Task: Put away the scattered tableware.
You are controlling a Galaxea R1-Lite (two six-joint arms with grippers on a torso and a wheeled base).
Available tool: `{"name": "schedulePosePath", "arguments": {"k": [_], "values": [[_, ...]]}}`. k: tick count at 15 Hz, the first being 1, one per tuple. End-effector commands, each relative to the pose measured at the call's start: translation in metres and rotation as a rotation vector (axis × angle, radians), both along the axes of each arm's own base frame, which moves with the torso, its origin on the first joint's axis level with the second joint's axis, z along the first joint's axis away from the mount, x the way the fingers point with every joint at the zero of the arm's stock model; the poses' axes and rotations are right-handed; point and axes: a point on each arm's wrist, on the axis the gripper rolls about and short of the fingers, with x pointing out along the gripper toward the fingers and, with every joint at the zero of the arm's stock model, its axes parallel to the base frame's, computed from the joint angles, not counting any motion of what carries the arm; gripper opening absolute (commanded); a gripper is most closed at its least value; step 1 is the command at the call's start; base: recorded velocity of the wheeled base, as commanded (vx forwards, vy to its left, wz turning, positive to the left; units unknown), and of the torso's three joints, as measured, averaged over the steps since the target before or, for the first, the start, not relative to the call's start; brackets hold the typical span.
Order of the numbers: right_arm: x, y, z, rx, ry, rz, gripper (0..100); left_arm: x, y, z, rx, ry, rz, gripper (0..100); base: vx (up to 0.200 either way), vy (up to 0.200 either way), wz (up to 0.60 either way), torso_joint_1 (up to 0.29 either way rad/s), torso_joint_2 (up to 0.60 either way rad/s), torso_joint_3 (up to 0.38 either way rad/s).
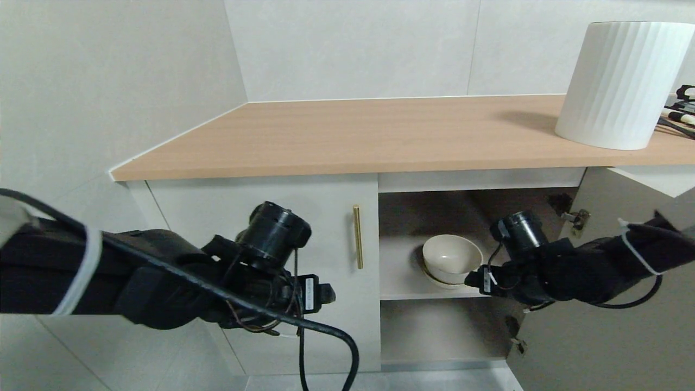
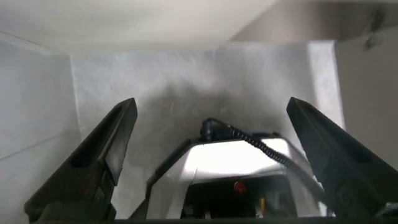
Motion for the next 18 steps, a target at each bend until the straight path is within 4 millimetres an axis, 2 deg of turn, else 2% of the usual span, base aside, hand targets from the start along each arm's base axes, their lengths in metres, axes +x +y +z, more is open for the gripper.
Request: {"name": "schedulePosePath", "arguments": {"k": [1, 2, 4, 5, 7, 12, 16, 18], "values": [[-0.051, -0.013, 0.062, 0.044, -0.132, 0.052, 100, -0.037, 0.042, 0.053, -0.07, -0.157, 0.043, 100, 0.0, 0.0, 0.0, 0.0, 0.0, 0.0], [-0.064, -0.019, 0.073, 0.05, -0.148, 0.052, 100, -0.05, 0.049, 0.064, -0.086, -0.185, 0.045, 100, 0.0, 0.0, 0.0, 0.0, 0.0, 0.0], [-0.102, -0.028, 0.095, 0.057, -0.125, 0.094, 100, -0.079, 0.066, 0.082, -0.107, -0.22, 0.041, 100, 0.0, 0.0, 0.0, 0.0, 0.0, 0.0], [-0.119, -0.032, 0.104, 0.077, -0.106, 0.133, 100, -0.088, 0.071, 0.086, -0.114, -0.233, 0.04, 100, 0.0, 0.0, 0.0, 0.0, 0.0, 0.0], [-0.139, -0.04, 0.113, 0.123, -0.069, 0.188, 100, -0.098, 0.077, 0.086, -0.107, -0.251, 0.027, 100, 0.0, 0.0, 0.0, 0.0, 0.0, 0.0], [-0.143, -0.042, 0.103, 0.109, -0.031, 0.189, 100, -0.1, 0.078, 0.08, -0.081, -0.239, 0.005, 100, 0.0, 0.0, 0.0, 0.0, 0.0, 0.0], [-0.142, -0.041, 0.101, 0.104, -0.02, 0.193, 100, -0.089, 0.071, 0.062, -0.036, -0.164, 0.002, 100, -0.2, 0.0, 0.0, 0.007, 0.0, -0.001], [-0.144, -0.039, 0.1, 0.099, -0.017, 0.202, 100, -0.088, 0.07, 0.06, -0.032, -0.154, -0.001, 100, -0.2, 0.0, 0.0, 0.0, 0.0, -0.002]]}}
